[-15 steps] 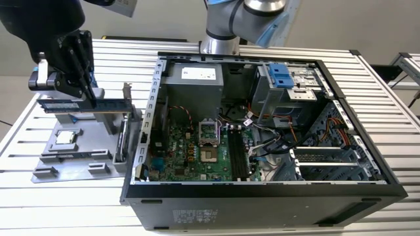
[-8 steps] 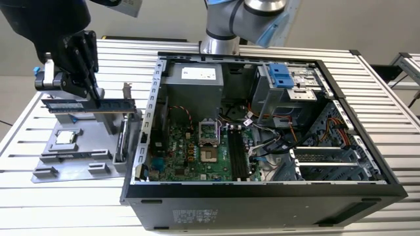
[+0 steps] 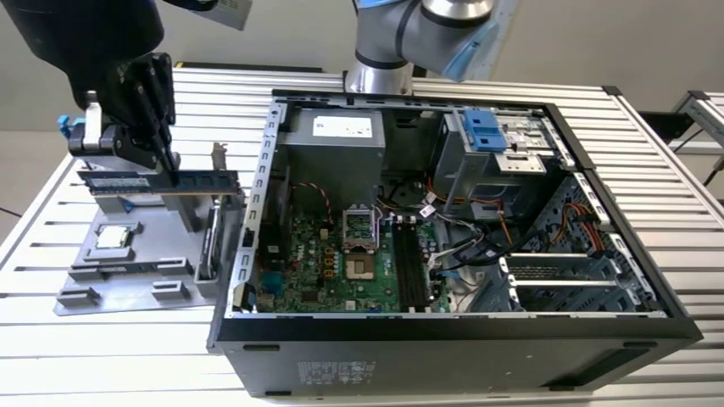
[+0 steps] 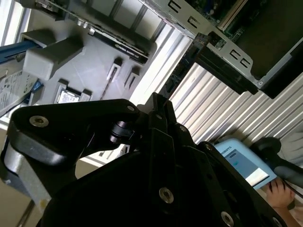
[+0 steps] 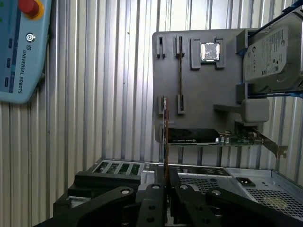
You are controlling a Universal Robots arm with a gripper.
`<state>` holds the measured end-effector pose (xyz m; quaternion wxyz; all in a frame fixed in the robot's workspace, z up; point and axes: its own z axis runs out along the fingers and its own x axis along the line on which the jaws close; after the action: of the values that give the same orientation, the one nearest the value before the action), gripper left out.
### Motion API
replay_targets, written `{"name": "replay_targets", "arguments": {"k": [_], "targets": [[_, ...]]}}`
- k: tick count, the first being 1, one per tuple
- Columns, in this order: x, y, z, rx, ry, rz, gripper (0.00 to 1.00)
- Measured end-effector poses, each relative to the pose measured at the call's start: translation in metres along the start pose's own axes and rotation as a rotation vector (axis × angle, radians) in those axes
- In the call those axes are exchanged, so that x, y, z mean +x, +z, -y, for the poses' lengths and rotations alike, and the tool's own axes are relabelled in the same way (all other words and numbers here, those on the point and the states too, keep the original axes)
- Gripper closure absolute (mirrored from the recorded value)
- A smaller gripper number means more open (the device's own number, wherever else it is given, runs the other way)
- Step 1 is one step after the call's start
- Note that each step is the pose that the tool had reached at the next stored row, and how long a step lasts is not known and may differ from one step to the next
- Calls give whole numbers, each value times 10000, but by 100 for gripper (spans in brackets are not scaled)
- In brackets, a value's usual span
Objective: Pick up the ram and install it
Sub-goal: 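Pick up the ram and move it above insertion slot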
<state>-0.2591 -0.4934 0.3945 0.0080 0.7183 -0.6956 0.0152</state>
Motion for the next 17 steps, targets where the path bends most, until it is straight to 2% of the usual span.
{"name": "replay_targets", "arguments": {"k": [1,17], "targets": [[0,0,31,0,0,-1,100],[-4,1,154,0,-1,0,100]]}}
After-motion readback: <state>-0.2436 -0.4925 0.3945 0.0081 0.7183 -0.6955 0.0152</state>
